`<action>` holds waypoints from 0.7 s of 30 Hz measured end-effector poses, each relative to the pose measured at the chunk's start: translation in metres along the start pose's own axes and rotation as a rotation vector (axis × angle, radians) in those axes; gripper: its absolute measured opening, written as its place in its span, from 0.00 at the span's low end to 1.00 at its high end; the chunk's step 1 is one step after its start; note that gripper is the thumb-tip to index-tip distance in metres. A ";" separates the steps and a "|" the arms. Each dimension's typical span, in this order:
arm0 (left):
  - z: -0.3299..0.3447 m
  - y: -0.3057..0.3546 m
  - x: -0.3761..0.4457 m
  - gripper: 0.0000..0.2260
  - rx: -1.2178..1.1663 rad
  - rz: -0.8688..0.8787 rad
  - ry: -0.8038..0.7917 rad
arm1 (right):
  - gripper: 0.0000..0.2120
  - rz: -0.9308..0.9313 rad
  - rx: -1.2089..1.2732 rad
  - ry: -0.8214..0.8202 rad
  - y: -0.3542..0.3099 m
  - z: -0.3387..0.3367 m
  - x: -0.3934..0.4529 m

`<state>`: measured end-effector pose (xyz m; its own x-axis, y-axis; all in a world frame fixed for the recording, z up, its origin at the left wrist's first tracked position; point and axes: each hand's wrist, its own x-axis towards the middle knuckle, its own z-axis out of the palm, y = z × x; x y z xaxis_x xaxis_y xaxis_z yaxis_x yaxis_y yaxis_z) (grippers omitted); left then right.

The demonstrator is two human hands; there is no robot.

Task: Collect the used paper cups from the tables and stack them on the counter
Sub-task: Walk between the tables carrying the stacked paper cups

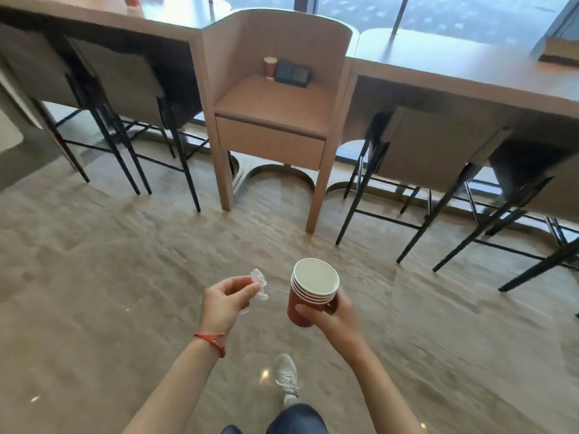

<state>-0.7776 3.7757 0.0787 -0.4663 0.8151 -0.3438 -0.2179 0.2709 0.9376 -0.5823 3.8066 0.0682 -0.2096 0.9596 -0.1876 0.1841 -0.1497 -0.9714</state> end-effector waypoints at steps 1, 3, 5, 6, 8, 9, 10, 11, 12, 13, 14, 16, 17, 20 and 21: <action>-0.001 0.003 0.014 0.04 -0.007 0.006 0.025 | 0.25 -0.010 -0.007 -0.029 -0.003 0.004 0.018; -0.002 0.009 0.041 0.04 -0.023 0.022 0.079 | 0.26 -0.035 -0.020 -0.089 -0.008 0.014 0.056; -0.001 0.018 0.068 0.04 -0.050 0.031 0.130 | 0.26 -0.060 -0.030 -0.150 -0.015 0.023 0.095; -0.001 0.024 0.080 0.04 -0.060 0.032 0.158 | 0.26 -0.063 -0.036 -0.182 -0.020 0.028 0.113; 0.000 0.037 0.104 0.04 -0.078 0.032 0.214 | 0.25 -0.075 -0.049 -0.232 -0.031 0.038 0.151; 0.000 0.044 0.116 0.04 -0.089 0.034 0.239 | 0.24 -0.084 -0.052 -0.254 -0.036 0.043 0.169; -0.001 0.050 0.128 0.04 -0.097 0.038 0.266 | 0.24 -0.090 -0.055 -0.277 -0.042 0.049 0.188; -0.002 0.056 0.139 0.04 -0.099 0.044 0.297 | 0.24 -0.094 -0.058 -0.303 -0.048 0.055 0.205; -0.004 0.061 0.150 0.04 -0.100 0.048 0.328 | 0.24 -0.097 -0.063 -0.331 -0.053 0.062 0.222; -0.007 0.065 0.160 0.04 -0.106 0.049 0.358 | 0.24 -0.100 -0.066 -0.358 -0.058 0.069 0.236; -0.011 0.069 0.169 0.04 -0.117 0.049 0.386 | 0.24 -0.100 -0.071 -0.383 -0.062 0.078 0.250; -0.020 0.077 0.189 0.05 -0.124 0.044 0.425 | 0.23 -0.099 -0.081 -0.426 -0.070 0.096 0.273; -0.025 0.081 0.200 0.05 -0.127 0.042 0.439 | 0.23 -0.102 -0.080 -0.446 -0.074 0.105 0.285; -0.043 0.094 0.240 0.04 -0.171 0.036 0.474 | 0.23 -0.109 -0.078 -0.499 -0.083 0.135 0.321; -0.049 0.099 0.255 0.04 -0.178 0.034 0.478 | 0.23 -0.108 -0.082 -0.511 -0.086 0.146 0.334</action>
<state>-0.9598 3.9855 0.0809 -0.8067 0.4849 -0.3377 -0.3195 0.1228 0.9396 -0.8084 4.1053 0.0681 -0.6695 0.7267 -0.1537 0.2053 -0.0178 -0.9785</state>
